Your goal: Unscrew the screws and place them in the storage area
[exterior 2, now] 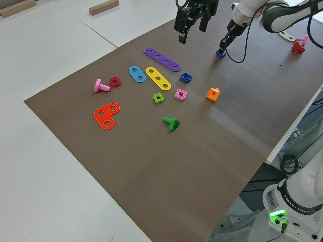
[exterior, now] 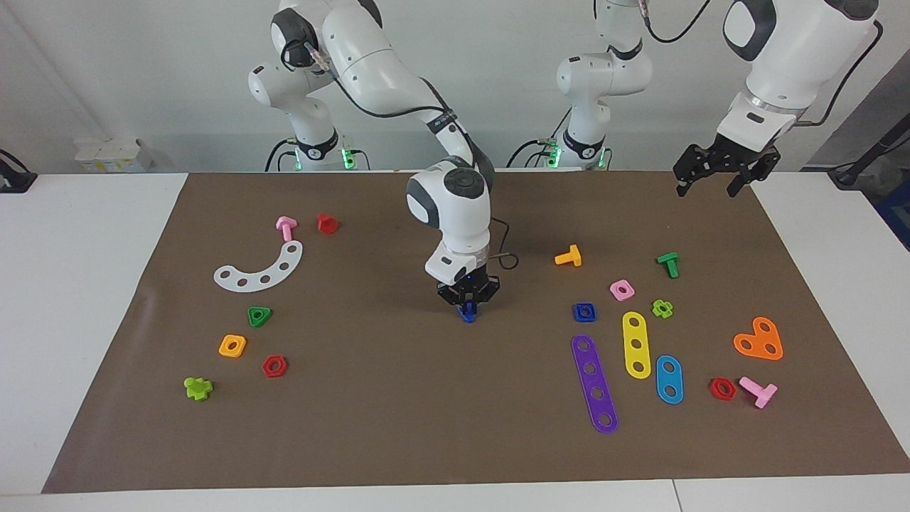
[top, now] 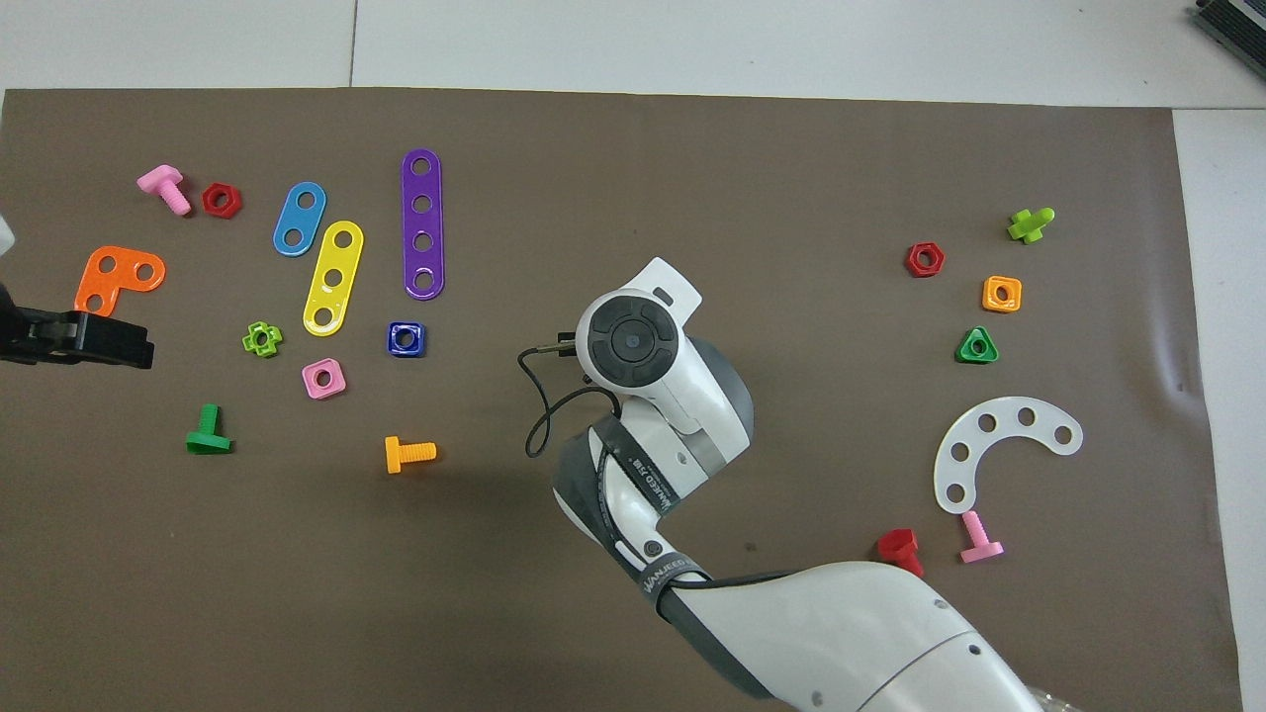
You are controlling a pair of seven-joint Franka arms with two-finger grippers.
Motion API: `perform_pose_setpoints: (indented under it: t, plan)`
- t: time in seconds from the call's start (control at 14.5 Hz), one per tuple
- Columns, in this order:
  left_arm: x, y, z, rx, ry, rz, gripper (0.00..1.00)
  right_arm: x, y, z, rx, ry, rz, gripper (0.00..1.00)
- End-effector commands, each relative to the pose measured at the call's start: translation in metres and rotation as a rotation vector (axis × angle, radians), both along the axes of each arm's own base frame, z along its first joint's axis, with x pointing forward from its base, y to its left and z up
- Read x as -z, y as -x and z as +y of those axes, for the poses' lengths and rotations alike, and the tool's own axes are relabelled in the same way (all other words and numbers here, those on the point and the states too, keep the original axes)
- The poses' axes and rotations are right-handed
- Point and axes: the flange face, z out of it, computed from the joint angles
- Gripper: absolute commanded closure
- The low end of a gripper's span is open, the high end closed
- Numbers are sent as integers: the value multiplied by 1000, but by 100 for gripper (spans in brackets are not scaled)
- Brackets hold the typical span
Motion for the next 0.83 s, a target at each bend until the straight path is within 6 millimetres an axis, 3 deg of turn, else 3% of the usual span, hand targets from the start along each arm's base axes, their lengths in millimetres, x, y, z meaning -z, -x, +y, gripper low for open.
perform_pose_setpoints:
  t: [0.0,0.21,0.28,0.34,0.48,0.62,0.76]
  plan:
    - [-6,3,-1,-6,-25,5,0,-2,-4,-7,-11,9,-8,100]
    - [-7,3,-1,3,-24,-1,0,-26,-17,-22,17,10,-11,100]
    - [-7,3,-1,3,-24,-6,0,-55,-21,-36,40,-6,-29,100]
    - [-8,2,-1,5,-24,-9,0,-79,-28,-60,76,-20,-44,100]
    - [-8,2,-2,6,-22,-13,0,-120,-43,-137,160,-37,-69,100]
    - [-7,1,-1,7,-24,-13,0,-129,-41,-208,157,-15,-60,100]
    - [-8,2,-2,7,-22,-16,0,-125,-37,-263,150,7,-39,100]
